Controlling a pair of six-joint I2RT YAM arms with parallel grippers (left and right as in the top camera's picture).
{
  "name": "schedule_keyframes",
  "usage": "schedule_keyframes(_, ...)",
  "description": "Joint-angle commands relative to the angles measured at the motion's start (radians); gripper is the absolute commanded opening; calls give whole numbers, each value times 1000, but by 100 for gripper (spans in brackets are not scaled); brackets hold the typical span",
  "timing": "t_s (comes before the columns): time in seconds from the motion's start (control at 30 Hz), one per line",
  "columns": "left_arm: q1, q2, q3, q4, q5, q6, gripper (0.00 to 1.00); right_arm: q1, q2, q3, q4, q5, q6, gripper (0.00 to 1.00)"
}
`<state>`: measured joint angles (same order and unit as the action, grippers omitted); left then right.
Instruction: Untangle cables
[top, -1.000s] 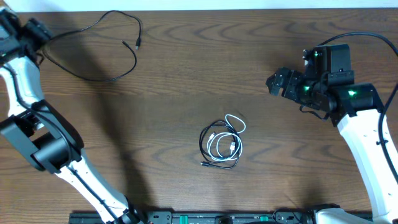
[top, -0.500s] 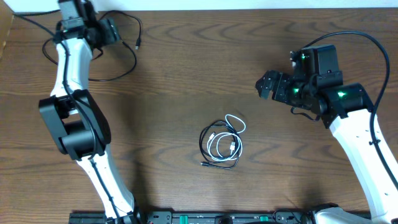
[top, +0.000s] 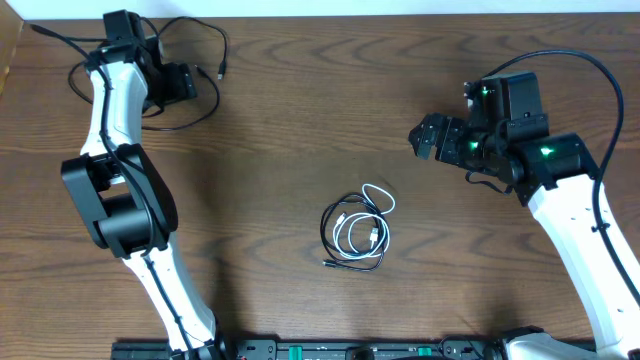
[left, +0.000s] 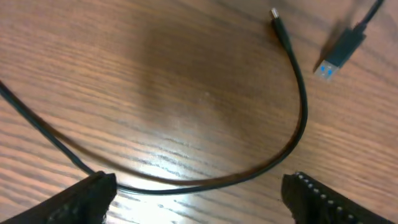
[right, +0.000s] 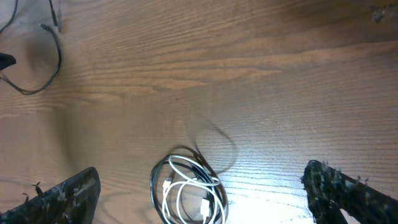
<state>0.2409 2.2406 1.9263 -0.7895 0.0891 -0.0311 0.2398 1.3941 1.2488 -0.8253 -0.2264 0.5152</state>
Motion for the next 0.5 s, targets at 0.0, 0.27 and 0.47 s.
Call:
schedule_keyframes(0.0,6,6,-11,-37,-117,-296,93,5,7,4,-1,11,3,99)
schedule_keyframes(0.27,4,10,-102,28,-199,-591,97,11,12,-1,-2,11,3,99)
schedule_keyframes(0.47,5,10,-174,89,-200,-611,95,11,13,-2,-2,11,3,99)
